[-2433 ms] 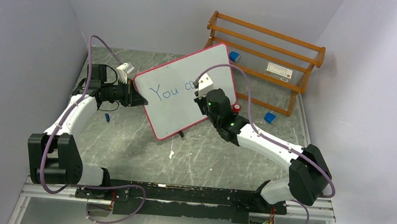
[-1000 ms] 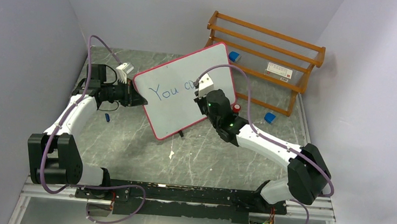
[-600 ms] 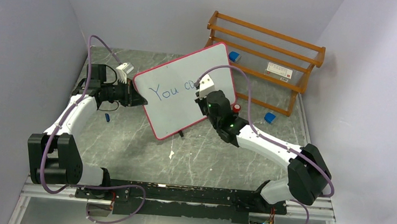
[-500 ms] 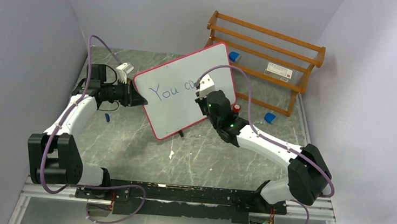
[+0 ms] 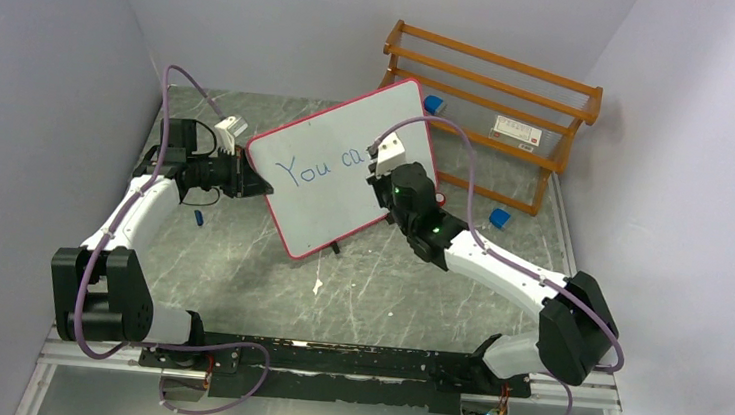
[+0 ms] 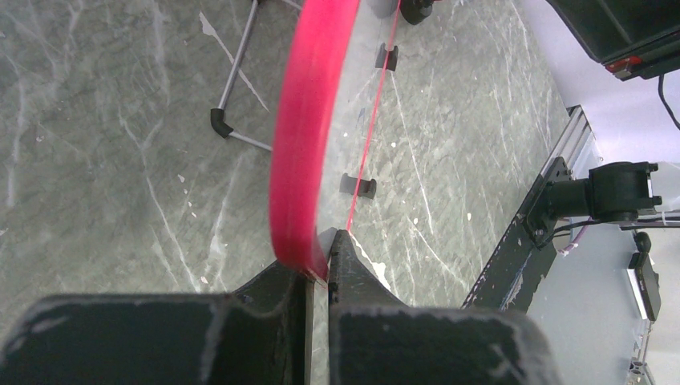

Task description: Write a sentence on the whiteboard

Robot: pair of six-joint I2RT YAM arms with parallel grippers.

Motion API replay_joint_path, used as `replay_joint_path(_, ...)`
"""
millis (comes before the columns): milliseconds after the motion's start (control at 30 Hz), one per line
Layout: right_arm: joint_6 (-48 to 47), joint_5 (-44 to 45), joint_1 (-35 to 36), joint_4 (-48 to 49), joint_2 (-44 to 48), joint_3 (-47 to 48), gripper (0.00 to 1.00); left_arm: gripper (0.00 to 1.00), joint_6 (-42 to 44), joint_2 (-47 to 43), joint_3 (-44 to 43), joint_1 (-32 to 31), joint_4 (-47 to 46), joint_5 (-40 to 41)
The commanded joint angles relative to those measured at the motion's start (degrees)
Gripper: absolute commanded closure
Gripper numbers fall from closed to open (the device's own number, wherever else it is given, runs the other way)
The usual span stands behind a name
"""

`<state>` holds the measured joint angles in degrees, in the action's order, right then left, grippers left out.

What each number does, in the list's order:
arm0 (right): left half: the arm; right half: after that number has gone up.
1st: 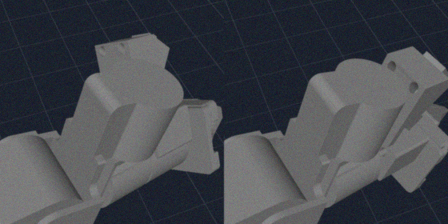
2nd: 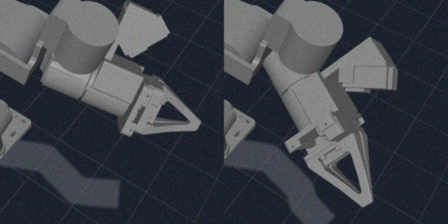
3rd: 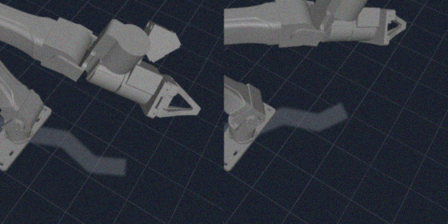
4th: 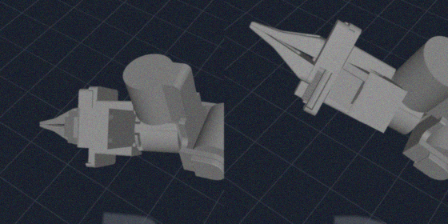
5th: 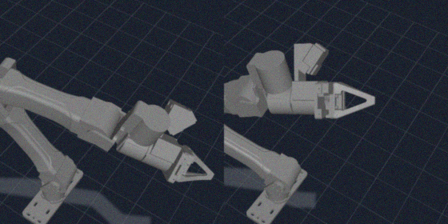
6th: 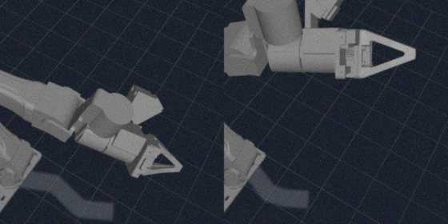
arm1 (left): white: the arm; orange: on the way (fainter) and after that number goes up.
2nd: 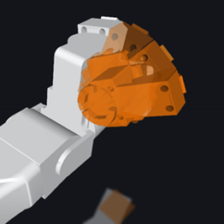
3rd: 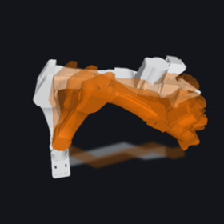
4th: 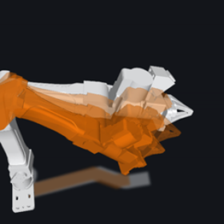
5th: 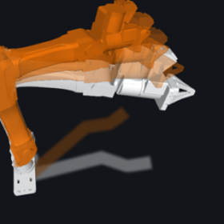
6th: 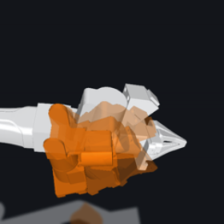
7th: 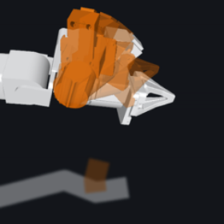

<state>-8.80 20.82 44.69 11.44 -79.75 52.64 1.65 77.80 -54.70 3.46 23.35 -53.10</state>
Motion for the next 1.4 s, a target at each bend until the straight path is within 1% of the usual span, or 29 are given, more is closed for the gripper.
replay_joint_path(0,0.72,-1.13,-0.3,2.44,-0.52,2.56,1.0,0.95,4.16,0.4,0.82,1.3,-1.82,9.01)
replay_joint_path(533,0.49,-1.77,-0.43,1.86,-3.47,4.88,1.0,0.95,4.22,0.36,0.73,1.28,-1.82,9.07)
replay_joint_path(1367,2.47,-0.83,-0.5,-0.61,-1.39,0.15,1.0,0.95,4.21,0.14,0.83,1.32,-1.82,9.27)
